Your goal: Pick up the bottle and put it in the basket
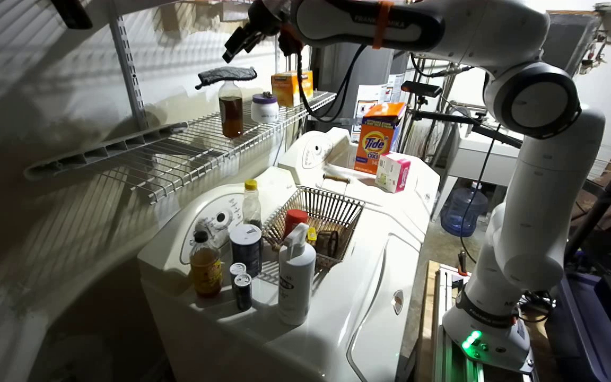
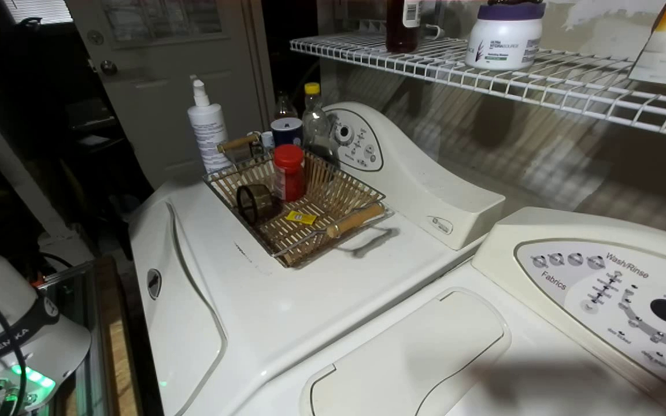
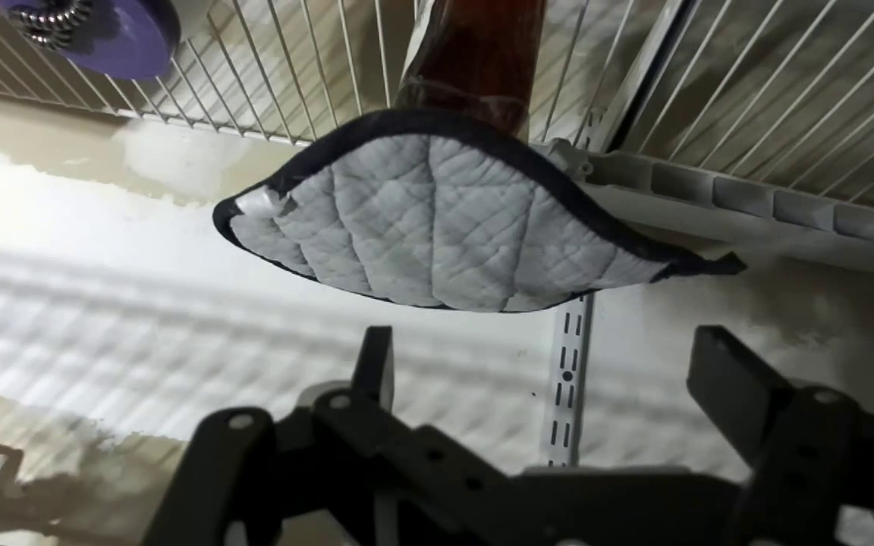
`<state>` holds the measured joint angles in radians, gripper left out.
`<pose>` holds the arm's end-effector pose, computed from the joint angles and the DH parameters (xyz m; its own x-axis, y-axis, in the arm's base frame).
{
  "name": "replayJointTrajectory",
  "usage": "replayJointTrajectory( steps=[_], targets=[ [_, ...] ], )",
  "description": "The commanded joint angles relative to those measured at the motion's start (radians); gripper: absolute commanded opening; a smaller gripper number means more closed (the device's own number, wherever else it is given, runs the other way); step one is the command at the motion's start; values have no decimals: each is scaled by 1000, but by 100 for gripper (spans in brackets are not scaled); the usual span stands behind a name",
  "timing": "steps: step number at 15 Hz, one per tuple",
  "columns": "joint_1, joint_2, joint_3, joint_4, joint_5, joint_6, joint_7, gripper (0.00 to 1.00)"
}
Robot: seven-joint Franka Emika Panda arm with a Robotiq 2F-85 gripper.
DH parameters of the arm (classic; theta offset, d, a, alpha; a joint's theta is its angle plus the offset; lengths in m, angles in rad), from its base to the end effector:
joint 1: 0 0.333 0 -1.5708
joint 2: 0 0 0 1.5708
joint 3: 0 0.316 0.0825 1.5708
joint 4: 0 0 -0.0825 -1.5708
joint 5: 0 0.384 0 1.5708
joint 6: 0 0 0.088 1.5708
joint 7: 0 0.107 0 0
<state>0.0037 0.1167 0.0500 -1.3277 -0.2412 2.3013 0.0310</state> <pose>0.6271 0.0260 0.7646 0.6483 0.1597 0.7445 0.0017 -0.9781 0.2083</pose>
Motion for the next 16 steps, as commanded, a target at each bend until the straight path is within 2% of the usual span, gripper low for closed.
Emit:
replayJointTrajectory(
  steps=[1,16],
  targets=[
    [8,84,-5,125,-30,-58,24,100],
    [-8,223,-25,239,4,-59,9,100]
  ],
)
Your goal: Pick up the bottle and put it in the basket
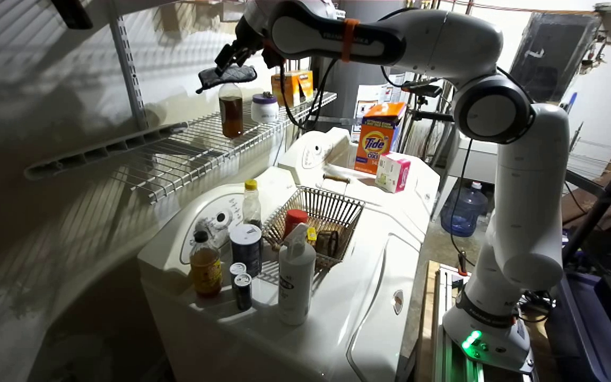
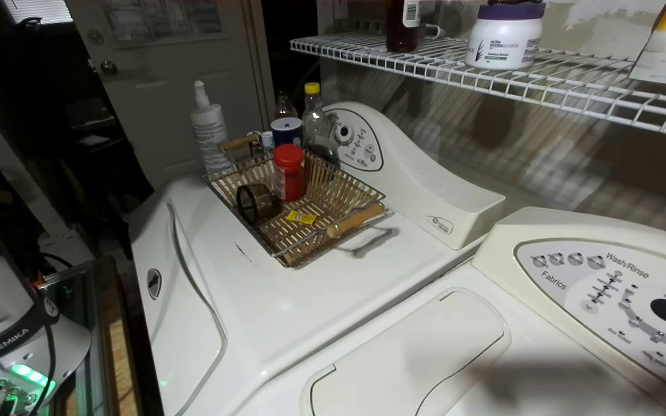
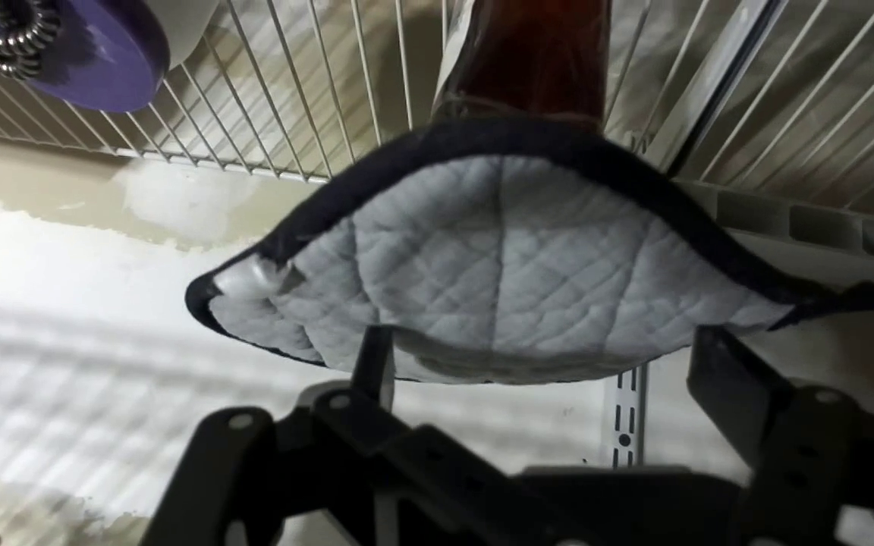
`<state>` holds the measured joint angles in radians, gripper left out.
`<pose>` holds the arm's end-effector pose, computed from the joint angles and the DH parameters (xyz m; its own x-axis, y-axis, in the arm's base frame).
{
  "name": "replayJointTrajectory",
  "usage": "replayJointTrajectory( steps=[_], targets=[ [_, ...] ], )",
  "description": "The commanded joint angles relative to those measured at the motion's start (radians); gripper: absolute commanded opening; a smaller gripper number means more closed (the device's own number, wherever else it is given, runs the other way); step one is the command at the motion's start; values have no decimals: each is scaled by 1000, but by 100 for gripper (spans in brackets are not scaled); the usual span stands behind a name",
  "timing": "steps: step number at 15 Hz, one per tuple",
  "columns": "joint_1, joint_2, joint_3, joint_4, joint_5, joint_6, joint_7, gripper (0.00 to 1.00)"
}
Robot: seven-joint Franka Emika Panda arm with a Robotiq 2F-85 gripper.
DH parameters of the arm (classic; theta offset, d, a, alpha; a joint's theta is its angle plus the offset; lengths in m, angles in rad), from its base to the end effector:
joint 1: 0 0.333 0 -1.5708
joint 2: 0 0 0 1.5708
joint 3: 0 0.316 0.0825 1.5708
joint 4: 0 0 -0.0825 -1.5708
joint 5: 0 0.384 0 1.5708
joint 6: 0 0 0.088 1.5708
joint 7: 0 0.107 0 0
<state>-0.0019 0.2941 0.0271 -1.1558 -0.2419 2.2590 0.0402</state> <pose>0.6799 0.0068 0.7303 0.6878 0.1240 0.7152 -0.0332 -0.9789 0.2016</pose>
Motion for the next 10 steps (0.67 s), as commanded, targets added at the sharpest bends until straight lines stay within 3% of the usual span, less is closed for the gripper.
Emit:
replayJointTrajectory(
  steps=[1,7,8,9,10],
  targets=[
    [-4,52,0,73,10,-24,-6,100],
    [-18,73,6,83,35,-46,-18,99],
    [-20,75,7,84,38,-48,-21,96],
    [-24,76,10,85,45,-49,-31,75],
    [-25,77,11,87,51,-54,-36,70]
  ],
)
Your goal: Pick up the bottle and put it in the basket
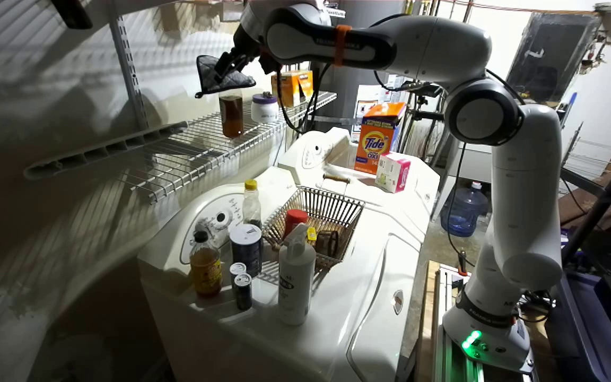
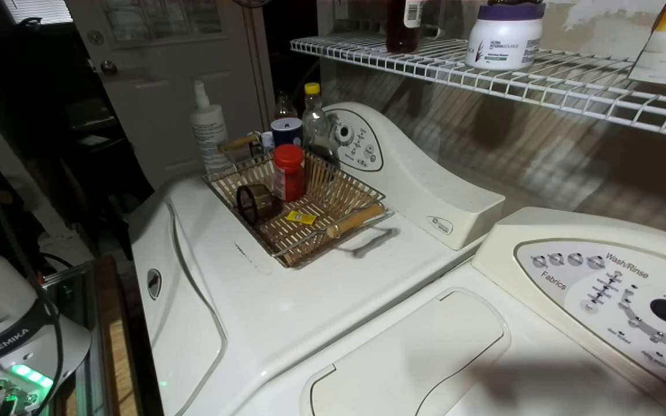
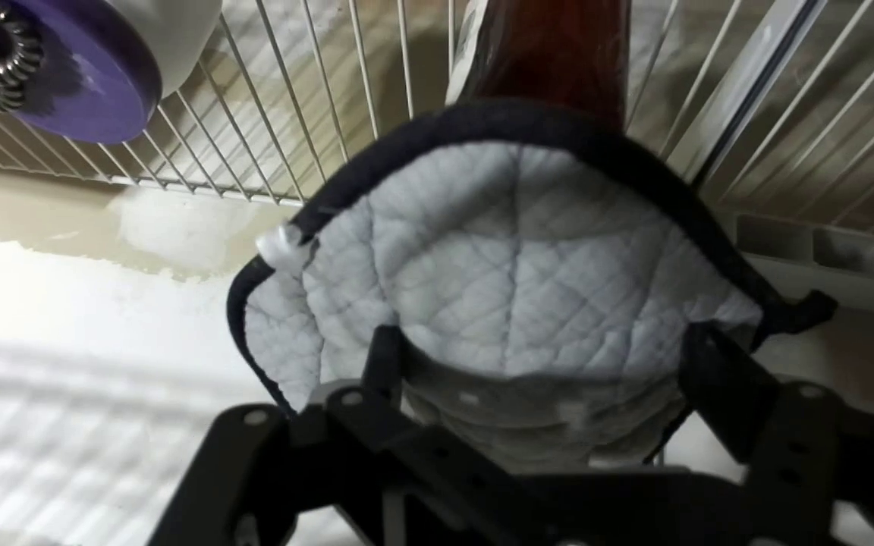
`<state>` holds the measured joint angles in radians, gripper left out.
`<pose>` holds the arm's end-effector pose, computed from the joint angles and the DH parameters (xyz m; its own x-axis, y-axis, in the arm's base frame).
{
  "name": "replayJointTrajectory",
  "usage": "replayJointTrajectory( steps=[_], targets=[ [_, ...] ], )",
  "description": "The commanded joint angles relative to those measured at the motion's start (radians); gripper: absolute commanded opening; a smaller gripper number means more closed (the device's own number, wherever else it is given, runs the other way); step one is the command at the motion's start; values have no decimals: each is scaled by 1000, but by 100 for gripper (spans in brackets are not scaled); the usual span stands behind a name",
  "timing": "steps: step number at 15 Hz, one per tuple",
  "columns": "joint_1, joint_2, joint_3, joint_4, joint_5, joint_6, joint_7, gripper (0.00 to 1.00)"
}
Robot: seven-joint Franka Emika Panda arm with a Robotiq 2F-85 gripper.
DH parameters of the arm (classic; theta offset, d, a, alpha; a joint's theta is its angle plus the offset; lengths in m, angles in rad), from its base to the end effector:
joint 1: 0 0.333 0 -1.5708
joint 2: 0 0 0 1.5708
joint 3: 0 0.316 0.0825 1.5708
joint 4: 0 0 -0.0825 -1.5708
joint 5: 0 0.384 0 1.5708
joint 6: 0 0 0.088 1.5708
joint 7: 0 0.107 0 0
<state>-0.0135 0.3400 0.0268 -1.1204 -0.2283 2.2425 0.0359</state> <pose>0.6935 -0.0018 0.7146 0.7086 0.1079 0.6974 -0.0389 -0.9808 0.1913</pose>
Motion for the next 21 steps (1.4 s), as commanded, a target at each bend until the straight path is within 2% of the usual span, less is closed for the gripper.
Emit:
replayJointTrajectory(
  steps=[1,7,13,21],
  targets=[
    [-15,32,11,52,41,-39,-34,61],
    [-25,34,12,55,52,-48,-46,22],
    [-22,34,12,62,59,-52,-59,19],
    [-17,-44,16,22,45,-37,-86,19]
  ],
)
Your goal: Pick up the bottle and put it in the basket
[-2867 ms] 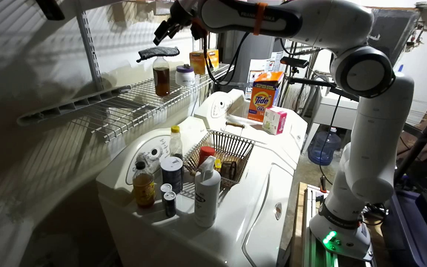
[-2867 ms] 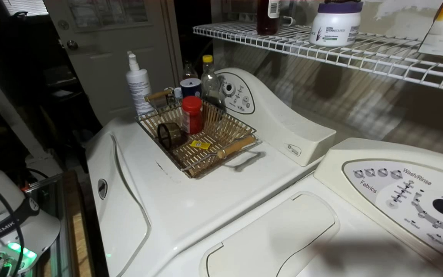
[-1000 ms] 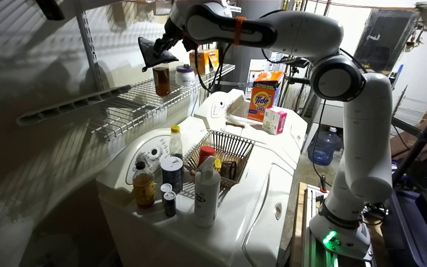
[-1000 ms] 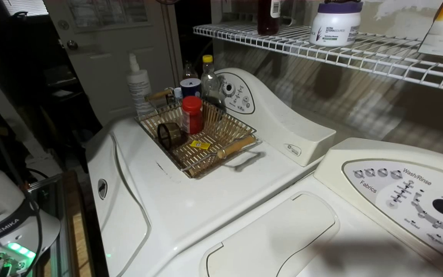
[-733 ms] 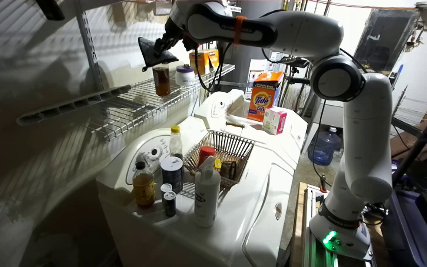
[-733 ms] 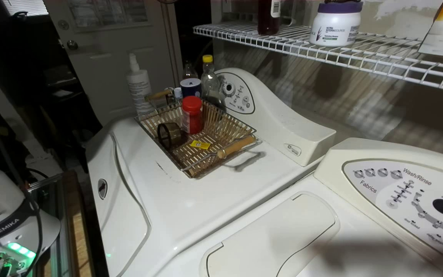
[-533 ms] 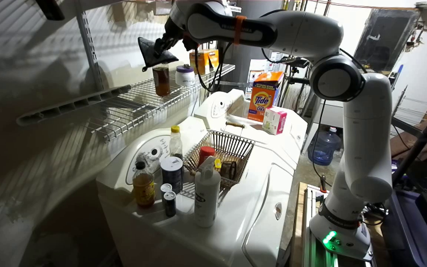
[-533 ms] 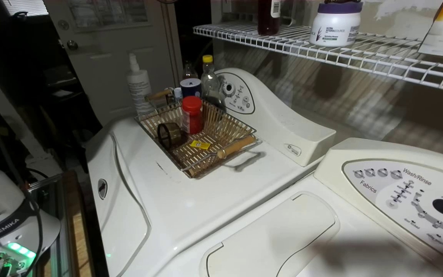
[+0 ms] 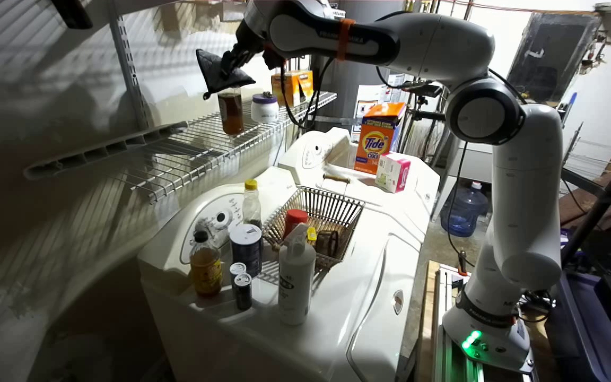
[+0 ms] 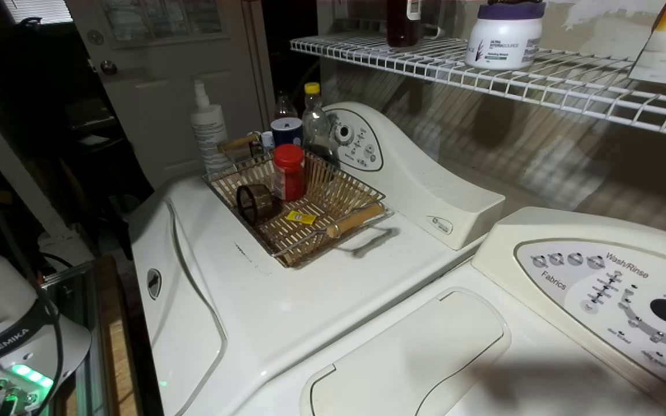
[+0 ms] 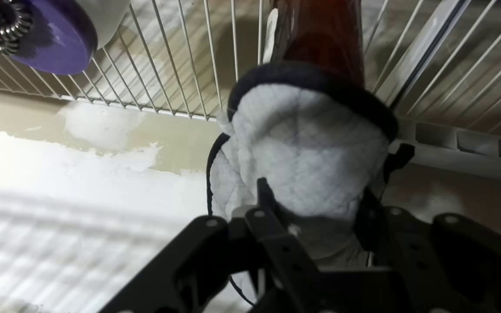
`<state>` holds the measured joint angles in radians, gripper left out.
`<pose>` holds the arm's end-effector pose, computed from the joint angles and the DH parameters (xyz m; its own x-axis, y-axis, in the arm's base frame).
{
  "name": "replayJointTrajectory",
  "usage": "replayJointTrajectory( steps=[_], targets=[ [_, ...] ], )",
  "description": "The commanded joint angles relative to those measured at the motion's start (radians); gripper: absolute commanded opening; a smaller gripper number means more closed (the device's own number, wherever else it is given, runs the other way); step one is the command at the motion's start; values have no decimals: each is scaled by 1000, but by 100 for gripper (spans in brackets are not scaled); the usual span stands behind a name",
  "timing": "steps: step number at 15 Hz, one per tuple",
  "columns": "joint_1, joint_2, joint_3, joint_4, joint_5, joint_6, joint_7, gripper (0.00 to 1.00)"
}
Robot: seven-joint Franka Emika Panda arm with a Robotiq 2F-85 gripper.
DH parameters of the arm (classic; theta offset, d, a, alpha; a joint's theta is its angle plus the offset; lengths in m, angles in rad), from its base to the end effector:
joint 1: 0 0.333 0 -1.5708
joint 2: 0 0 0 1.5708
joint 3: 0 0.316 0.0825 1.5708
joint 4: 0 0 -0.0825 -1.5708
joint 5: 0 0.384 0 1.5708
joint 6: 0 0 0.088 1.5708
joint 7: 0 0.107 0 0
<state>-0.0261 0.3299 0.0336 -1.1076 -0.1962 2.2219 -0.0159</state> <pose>0.6878 -0.0065 0.7251 0.7088 0.1302 0.6933 -0.0091 -0.9810 0.1936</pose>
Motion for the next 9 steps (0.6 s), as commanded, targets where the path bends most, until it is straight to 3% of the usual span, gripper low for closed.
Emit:
replayJointTrajectory(
  steps=[1,9],
  targets=[
    [-5,-46,10,0,10,-13,-49,19],
    [-6,-215,34,-143,32,-117,-179,19]
  ],
)
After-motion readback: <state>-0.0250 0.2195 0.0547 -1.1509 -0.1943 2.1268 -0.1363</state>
